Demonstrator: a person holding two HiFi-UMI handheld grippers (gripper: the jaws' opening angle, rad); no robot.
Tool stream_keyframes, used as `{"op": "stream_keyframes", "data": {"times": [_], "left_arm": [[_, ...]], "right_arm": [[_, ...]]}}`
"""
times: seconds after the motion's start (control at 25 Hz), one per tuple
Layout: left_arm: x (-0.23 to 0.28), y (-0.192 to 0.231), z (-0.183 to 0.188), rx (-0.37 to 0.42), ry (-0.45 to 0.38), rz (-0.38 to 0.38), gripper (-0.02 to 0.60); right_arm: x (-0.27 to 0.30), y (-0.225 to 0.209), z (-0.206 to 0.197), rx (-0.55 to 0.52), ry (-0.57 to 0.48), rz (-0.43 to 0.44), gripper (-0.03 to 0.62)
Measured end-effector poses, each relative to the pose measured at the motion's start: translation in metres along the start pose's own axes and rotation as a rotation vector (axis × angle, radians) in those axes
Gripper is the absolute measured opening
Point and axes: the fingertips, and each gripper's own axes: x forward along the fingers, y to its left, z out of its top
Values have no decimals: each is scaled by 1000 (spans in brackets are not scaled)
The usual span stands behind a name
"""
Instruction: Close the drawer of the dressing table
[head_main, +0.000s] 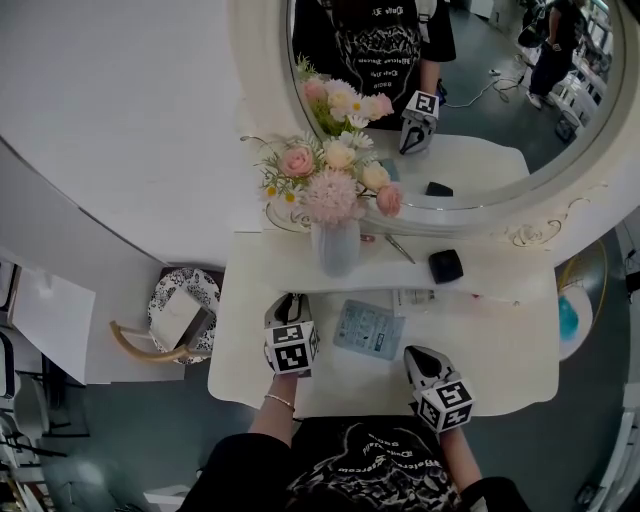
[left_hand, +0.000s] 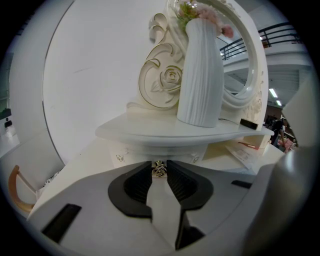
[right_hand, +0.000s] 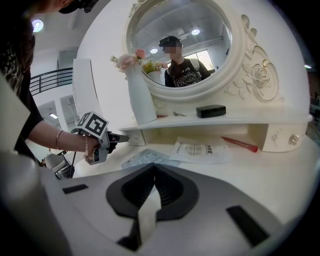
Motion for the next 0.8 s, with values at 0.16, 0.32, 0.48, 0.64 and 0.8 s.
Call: {"op": "stream_keyframes", "data": {"times": [0.16,0.32,0.48,0.64,0.8], "left_arm": [[1,0,0,2,1,1,104],[3,0,2,-3,-4,5,104],[3,0,2,-6,-5,6,104],[4,0,1,-12,-8,7,104],[3,-1,2,-16,-11,10,104]], "right_arm": [[0,1,0,-4,-1,4,11],[0,1,0,0,-4,1,11],[1,1,0,-4,-1,5,11],[2,3,-1,-12,4,13,11],[1,2,0,-12,1,11,11]]}}
